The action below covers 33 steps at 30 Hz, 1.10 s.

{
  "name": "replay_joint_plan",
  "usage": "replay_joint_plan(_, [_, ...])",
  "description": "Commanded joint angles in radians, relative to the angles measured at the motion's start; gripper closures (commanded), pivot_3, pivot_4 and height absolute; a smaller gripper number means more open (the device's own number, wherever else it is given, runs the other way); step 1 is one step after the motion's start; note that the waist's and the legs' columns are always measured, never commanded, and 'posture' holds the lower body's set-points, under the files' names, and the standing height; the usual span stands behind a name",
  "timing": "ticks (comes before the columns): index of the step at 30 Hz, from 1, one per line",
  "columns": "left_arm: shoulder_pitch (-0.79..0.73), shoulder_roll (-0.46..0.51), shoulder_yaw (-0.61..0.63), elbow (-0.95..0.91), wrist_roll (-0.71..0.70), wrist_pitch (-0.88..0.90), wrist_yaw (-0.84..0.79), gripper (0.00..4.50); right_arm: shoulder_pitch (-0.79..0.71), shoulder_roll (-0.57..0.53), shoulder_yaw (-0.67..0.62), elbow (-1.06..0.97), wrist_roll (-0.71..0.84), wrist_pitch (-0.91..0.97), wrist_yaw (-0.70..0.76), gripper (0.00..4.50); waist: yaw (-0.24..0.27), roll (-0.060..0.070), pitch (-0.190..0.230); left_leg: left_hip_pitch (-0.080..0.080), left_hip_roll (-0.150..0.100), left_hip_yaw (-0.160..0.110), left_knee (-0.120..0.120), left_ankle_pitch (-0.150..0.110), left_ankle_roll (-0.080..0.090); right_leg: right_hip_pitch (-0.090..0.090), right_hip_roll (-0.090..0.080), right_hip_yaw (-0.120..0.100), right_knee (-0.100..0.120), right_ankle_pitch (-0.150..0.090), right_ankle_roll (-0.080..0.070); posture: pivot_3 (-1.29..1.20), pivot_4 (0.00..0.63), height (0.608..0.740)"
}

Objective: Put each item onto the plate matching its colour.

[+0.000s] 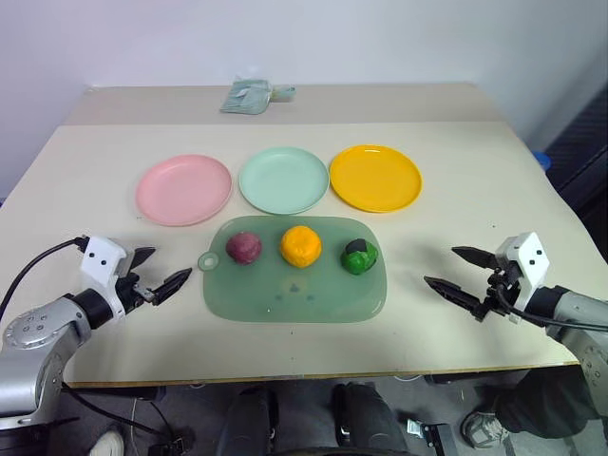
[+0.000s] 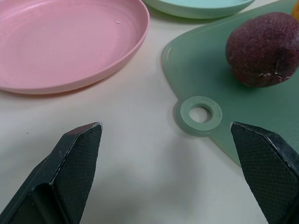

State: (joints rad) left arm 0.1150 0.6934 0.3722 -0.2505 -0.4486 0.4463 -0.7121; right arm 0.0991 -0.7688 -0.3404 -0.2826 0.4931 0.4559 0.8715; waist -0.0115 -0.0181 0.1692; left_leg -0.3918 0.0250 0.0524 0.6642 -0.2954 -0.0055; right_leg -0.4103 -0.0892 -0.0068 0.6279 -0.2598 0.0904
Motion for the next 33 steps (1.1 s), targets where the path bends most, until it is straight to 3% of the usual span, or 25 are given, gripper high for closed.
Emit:
replay_joint_plan(1, [0.003,-0.014,0.023,-0.040,-0.014,-0.003,0.019,0.00,-0.013,-0.023,-0.026,-0.037,0.013,0.006,0.001,0.02,0.000,0.000,0.000,0.000,0.000,0.000,0.000,0.000,0.000,0.000,0.000,0.000,0.000,0.000,0.000,0.00,0.150,0.733])
replay_joint_plan(12, [-0.021,-0.055,-0.008,-0.098,-0.044,0.026,0.040,0.00,-0.046,-0.001,-0.002,-0.056,0.003,0.008,-0.037,0.02,0.000,0.000,0.000,0.000,0.000,0.000,0.000,0.000,0.000,0.000,0.000,0.000,0.000,0.000,0.000,0.00,0.150,0.733])
replay_joint_plan(19, [-0.119,-0.038,-0.136,-0.161,-0.102,0.088,-0.045,0.00,-0.015,0.033,0.004,-0.122,0.010,0.014,-0.089,0.02,0.002,0.001,0.000,-0.001,-0.001,0.000,0.000,0.000,0.000,0.000,0.000,0.000,0.000,0.000,0.000,0.00,0.150,0.733])
replay_joint_plan(25, [-0.262,-0.030,-0.296,-0.057,0.029,0.013,-0.068,0.00,0.077,0.051,0.007,-0.283,0.063,0.074,-0.113,0.02,0.003,0.002,0.000,0.000,-0.001,0.000,0.000,0.000,0.000,0.000,0.001,-0.001,0.000,0.000,0.000,0.00,0.150,0.733])
replay_joint_plan(33, [-0.386,-0.089,-0.392,0.078,0.135,-0.036,-0.037,0.00,0.114,0.067,0.047,-0.466,0.142,0.158,-0.175,0.02,0.001,0.001,0.000,0.000,-0.001,0.000,0.001,0.000,0.001,0.001,0.007,-0.001,0.000,0.001,0.003,0.00,0.150,0.733])
